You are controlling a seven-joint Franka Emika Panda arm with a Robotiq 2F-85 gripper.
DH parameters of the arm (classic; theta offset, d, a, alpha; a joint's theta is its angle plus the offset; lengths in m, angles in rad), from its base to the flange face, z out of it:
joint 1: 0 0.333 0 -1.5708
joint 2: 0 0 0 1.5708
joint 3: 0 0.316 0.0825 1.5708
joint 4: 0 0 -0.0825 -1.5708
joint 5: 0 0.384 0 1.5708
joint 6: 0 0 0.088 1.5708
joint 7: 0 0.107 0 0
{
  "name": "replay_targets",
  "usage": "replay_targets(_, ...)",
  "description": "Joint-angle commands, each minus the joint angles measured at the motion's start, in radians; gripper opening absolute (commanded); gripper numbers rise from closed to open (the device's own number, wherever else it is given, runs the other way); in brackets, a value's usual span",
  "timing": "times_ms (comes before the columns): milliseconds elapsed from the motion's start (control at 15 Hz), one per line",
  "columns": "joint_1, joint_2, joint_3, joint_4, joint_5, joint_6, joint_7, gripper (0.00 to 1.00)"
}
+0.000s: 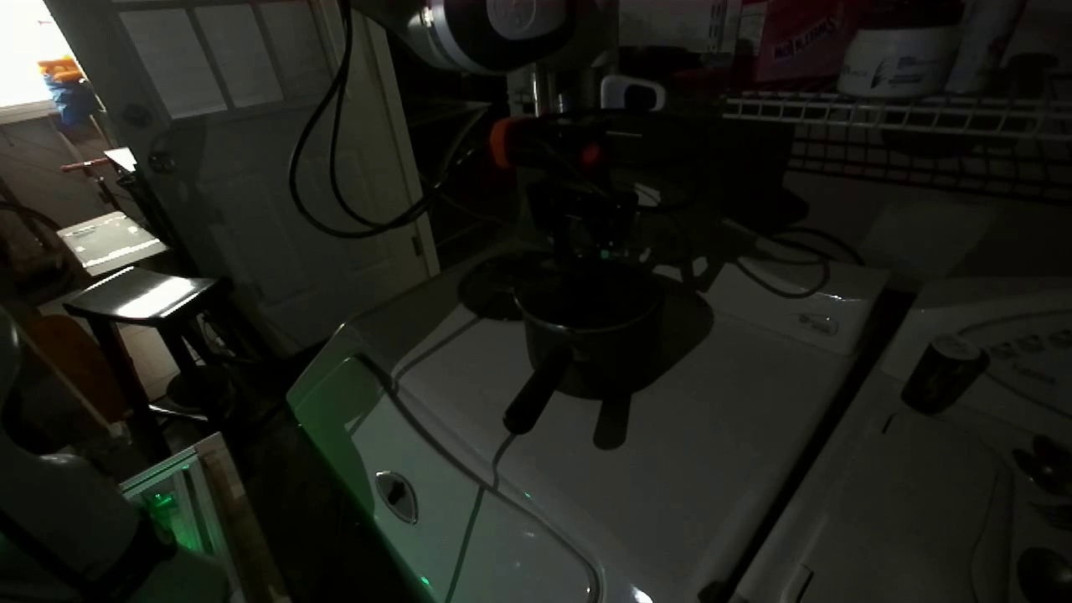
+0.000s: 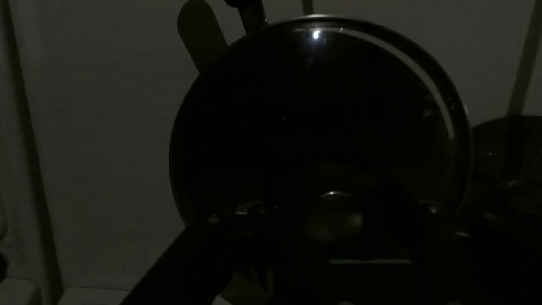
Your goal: Use the lid to cover the pot
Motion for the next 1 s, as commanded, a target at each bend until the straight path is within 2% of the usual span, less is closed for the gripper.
replay_targets(0,0.002,-0.012,-0.001,-0.013,-0.018,0.036,0.013,0.34)
replay_targets(867,0.004,-0.014,0.003,-0.023,-0.004,0.059,0.009,0.34)
replay_targets(933,0.004,-0.014,0.003,-0.023,-0.003,0.057,0.01,0.78)
